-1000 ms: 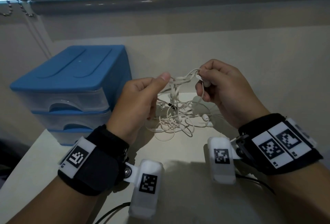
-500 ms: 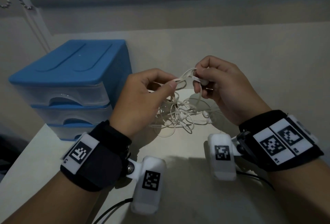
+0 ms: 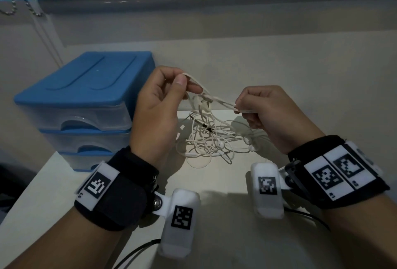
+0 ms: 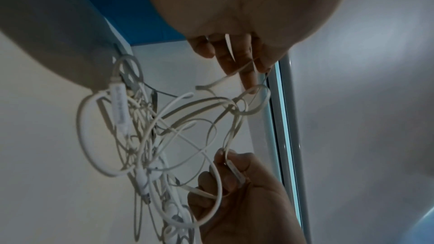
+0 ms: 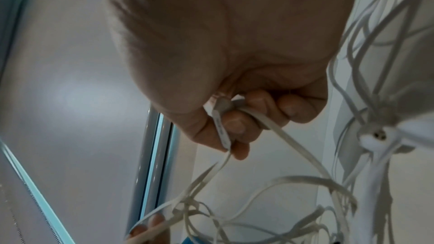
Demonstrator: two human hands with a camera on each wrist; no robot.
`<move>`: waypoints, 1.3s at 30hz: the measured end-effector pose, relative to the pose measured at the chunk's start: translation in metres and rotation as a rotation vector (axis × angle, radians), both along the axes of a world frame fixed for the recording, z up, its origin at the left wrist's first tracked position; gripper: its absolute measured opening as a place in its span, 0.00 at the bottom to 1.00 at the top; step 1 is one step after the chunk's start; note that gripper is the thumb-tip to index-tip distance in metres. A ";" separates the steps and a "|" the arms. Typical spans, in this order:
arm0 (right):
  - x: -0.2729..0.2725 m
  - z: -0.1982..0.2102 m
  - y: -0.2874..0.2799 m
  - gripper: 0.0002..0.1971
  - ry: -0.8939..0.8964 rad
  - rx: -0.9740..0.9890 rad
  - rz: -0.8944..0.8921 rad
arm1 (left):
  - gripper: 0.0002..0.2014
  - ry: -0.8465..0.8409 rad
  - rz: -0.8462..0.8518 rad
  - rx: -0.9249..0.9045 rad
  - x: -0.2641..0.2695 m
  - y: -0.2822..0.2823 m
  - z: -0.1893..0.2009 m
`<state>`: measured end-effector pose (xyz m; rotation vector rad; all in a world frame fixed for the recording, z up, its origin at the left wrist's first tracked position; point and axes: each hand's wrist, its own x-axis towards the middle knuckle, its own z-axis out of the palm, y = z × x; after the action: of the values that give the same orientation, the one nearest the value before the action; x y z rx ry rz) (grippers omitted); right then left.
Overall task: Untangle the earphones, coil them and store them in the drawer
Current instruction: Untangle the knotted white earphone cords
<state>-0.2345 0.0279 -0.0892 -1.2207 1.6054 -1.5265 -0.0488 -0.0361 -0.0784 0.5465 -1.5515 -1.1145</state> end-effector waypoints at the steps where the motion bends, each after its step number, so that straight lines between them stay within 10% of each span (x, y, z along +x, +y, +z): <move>1: -0.001 -0.001 0.000 0.09 0.006 0.013 -0.012 | 0.06 0.017 0.004 -0.004 0.000 -0.001 0.000; 11: -0.006 -0.002 -0.001 0.13 -0.025 0.007 -0.104 | 0.06 0.169 -0.218 0.116 0.000 -0.001 -0.002; 20: -0.002 0.005 0.005 0.08 -0.191 -0.119 0.111 | 0.18 -0.306 -0.071 0.034 0.002 -0.002 -0.007; 39: -0.005 0.006 0.006 0.08 -0.246 -0.105 0.170 | 0.08 -0.174 -0.060 0.068 0.002 -0.007 -0.011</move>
<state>-0.2392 0.0339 -0.0828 -1.1426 1.2466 -1.5983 -0.0469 -0.0427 -0.0889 0.6607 -1.6936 -1.1952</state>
